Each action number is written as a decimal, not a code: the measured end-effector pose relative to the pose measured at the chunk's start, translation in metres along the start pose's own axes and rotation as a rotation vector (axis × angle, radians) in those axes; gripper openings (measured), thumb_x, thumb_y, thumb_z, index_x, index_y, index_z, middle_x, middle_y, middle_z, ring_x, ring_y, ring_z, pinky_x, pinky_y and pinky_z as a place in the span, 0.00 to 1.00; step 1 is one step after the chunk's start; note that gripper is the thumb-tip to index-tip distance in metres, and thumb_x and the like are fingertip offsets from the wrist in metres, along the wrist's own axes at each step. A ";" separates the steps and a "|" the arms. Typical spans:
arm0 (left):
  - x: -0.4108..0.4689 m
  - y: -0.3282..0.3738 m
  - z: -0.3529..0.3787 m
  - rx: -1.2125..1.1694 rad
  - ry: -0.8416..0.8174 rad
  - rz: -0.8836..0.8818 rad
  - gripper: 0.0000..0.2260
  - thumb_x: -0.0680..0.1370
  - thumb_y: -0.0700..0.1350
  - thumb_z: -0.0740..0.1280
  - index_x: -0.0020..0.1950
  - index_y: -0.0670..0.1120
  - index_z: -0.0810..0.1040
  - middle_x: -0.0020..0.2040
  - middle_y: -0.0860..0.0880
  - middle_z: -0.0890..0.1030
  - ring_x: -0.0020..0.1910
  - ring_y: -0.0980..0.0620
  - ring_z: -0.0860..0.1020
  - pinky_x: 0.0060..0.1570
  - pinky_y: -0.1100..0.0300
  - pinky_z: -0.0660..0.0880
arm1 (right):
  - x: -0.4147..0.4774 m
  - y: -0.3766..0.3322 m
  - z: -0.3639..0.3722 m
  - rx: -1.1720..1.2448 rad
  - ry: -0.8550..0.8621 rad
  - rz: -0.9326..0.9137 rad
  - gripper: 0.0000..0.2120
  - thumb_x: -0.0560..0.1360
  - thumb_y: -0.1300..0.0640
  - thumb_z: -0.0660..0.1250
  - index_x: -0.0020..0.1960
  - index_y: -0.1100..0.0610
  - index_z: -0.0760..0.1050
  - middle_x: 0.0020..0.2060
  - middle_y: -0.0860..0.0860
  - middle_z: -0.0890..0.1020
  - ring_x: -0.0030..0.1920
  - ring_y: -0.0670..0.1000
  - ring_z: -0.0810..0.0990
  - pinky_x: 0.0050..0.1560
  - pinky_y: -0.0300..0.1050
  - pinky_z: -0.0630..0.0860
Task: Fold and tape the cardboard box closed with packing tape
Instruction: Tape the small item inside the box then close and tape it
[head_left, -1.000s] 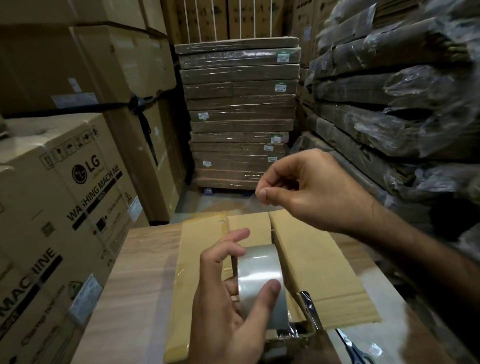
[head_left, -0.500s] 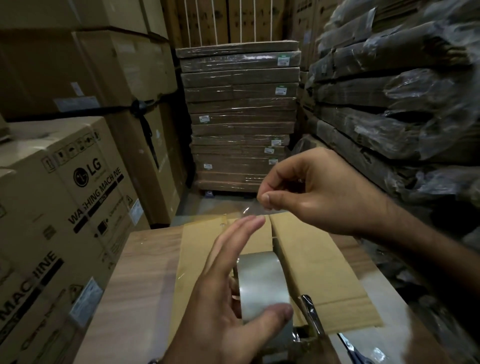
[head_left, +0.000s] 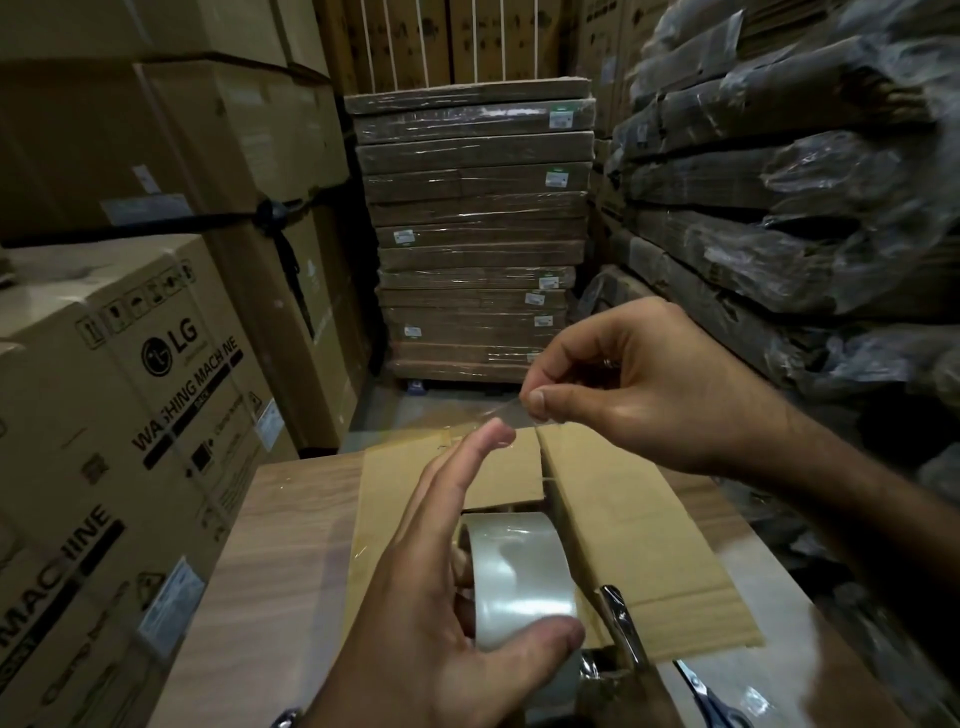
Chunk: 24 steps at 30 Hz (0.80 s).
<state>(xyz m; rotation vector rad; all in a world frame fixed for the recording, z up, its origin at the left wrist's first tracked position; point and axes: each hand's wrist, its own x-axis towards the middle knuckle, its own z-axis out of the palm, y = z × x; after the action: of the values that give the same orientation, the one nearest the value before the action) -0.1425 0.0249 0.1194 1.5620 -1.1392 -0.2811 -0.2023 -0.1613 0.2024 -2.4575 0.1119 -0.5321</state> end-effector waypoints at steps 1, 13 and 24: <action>0.000 0.001 0.000 -0.004 -0.010 -0.002 0.46 0.61 0.39 0.82 0.69 0.70 0.64 0.45 0.51 0.78 0.27 0.61 0.77 0.27 0.71 0.70 | 0.000 0.000 0.000 0.004 0.000 0.002 0.04 0.72 0.56 0.70 0.42 0.47 0.80 0.36 0.42 0.82 0.41 0.38 0.81 0.41 0.32 0.79; -0.003 -0.009 -0.002 0.037 -0.061 -0.024 0.48 0.62 0.45 0.82 0.71 0.72 0.59 0.56 0.49 0.78 0.39 0.52 0.79 0.35 0.66 0.76 | -0.006 -0.001 0.003 -0.035 0.011 -0.014 0.03 0.72 0.53 0.70 0.41 0.46 0.79 0.36 0.40 0.81 0.42 0.34 0.80 0.43 0.29 0.77; -0.005 -0.011 0.004 0.036 -0.065 -0.011 0.45 0.61 0.50 0.81 0.72 0.69 0.62 0.50 0.44 0.76 0.51 0.41 0.79 0.49 0.57 0.78 | -0.015 0.012 0.010 -0.185 0.193 -0.089 0.08 0.73 0.55 0.71 0.52 0.53 0.82 0.42 0.41 0.81 0.42 0.37 0.80 0.45 0.30 0.77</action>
<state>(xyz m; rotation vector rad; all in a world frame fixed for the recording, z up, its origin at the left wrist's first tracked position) -0.1421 0.0254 0.1066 1.6014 -1.1927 -0.3222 -0.2113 -0.1627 0.1830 -2.5945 0.1354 -0.8309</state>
